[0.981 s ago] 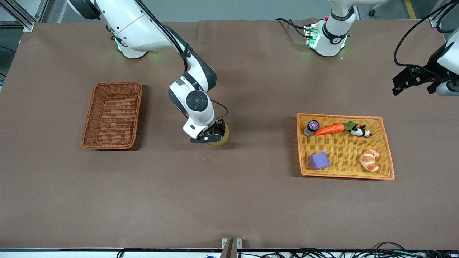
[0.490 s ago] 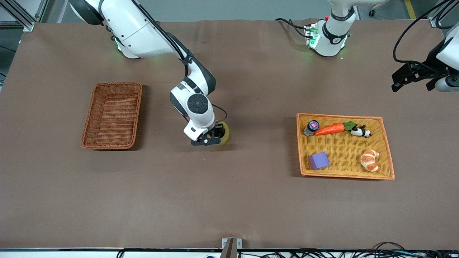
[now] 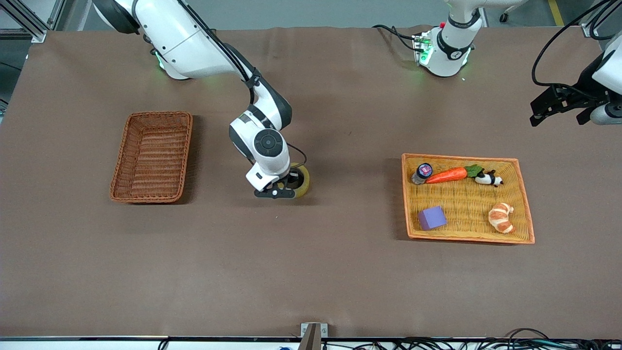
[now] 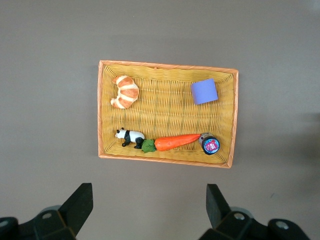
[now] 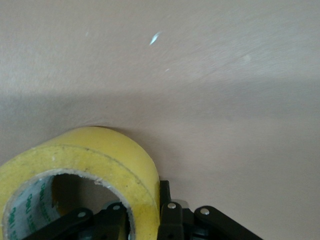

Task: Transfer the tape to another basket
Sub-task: 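Carry the tape with the right gripper over the empty wicker basket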

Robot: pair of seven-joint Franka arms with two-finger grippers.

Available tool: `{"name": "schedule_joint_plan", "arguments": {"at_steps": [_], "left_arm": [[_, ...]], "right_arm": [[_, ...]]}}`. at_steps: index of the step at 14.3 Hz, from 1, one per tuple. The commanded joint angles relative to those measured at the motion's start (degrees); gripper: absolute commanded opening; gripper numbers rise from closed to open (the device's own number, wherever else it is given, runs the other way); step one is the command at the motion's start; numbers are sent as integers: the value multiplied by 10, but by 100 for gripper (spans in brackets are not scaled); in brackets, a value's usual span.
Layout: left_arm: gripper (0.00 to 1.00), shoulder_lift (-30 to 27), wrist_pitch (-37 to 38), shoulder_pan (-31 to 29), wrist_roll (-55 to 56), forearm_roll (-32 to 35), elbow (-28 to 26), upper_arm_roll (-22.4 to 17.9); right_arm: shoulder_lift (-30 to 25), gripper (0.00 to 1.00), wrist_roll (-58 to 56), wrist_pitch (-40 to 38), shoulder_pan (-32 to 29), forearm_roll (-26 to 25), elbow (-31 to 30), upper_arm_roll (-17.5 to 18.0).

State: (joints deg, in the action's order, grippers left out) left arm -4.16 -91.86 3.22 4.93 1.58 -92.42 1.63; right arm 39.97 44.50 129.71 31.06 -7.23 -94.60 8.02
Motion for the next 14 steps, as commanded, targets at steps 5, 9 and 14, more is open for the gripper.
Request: {"name": "schedule_joint_plan", "arguments": {"at_steps": [5, 9, 14], "left_arm": [[100, -8, -6, 3, -3, -12, -10, -5], [100, -8, -3, 2, -4, -12, -9, -5], [100, -4, -4, 3, -4, -11, -7, -5]], "right_arm": [[-205, 0, -108, -246, -133, 41, -7, 9], [-295, 0, -294, -332, -244, 42, -57, -1], [-396, 1, -509, -215, -260, 42, -266, -126]]}}
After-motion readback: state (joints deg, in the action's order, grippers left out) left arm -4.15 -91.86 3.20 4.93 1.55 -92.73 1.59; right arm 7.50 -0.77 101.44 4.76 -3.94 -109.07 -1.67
